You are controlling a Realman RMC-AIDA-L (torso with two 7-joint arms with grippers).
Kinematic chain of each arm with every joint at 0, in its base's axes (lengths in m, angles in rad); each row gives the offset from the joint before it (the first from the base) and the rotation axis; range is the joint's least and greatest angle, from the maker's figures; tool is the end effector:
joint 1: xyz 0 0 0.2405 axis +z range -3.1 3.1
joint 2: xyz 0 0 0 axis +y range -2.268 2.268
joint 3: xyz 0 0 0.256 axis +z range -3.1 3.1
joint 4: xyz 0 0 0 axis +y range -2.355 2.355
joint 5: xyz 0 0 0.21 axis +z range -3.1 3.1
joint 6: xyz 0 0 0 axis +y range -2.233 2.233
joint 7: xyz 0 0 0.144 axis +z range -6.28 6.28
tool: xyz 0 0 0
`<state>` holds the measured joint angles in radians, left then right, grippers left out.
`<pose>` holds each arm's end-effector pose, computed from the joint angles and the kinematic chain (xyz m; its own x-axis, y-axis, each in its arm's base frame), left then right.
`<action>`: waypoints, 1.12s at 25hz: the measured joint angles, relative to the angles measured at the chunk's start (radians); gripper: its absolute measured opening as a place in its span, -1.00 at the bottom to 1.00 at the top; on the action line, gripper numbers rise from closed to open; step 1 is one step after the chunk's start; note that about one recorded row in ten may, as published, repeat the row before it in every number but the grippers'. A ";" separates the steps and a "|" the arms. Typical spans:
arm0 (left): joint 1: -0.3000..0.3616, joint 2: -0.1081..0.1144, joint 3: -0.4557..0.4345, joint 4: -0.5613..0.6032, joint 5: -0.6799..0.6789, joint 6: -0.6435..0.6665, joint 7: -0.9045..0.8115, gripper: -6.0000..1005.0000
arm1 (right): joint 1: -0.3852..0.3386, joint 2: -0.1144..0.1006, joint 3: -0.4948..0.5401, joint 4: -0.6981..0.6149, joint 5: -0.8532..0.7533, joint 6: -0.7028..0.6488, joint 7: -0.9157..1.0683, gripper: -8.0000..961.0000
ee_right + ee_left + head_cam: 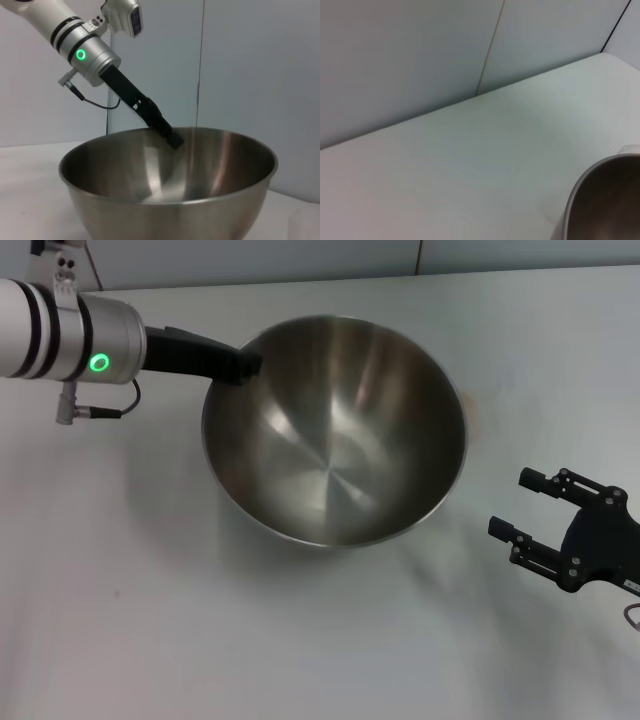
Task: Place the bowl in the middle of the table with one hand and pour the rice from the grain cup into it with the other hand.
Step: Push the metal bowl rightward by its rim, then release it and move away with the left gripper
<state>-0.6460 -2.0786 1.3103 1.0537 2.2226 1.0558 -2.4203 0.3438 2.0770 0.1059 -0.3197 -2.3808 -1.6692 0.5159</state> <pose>-0.1693 0.4098 -0.0213 0.7376 0.6140 0.2809 0.6738 -0.6431 -0.3638 0.3443 0.2318 -0.0126 0.8127 -0.0119 -0.5826 -0.3852 -0.7611 -0.5218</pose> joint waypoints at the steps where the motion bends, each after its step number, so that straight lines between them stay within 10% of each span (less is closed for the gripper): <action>1: -0.001 0.000 0.003 -0.005 0.000 -0.002 0.000 -0.91 | 0.000 0.000 0.000 0.000 0.000 -0.001 0.000 0.39; 28: -0.024 0.000 0.037 -0.130 -0.052 -0.081 0.047 -0.91 | 0.001 0.000 0.000 0.000 0.000 -0.001 -0.017 0.38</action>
<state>-0.6699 -2.0785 1.3477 0.9242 2.1710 0.9748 -2.3731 0.3452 2.0770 0.1059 -0.3195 -2.3808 -1.6703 0.4985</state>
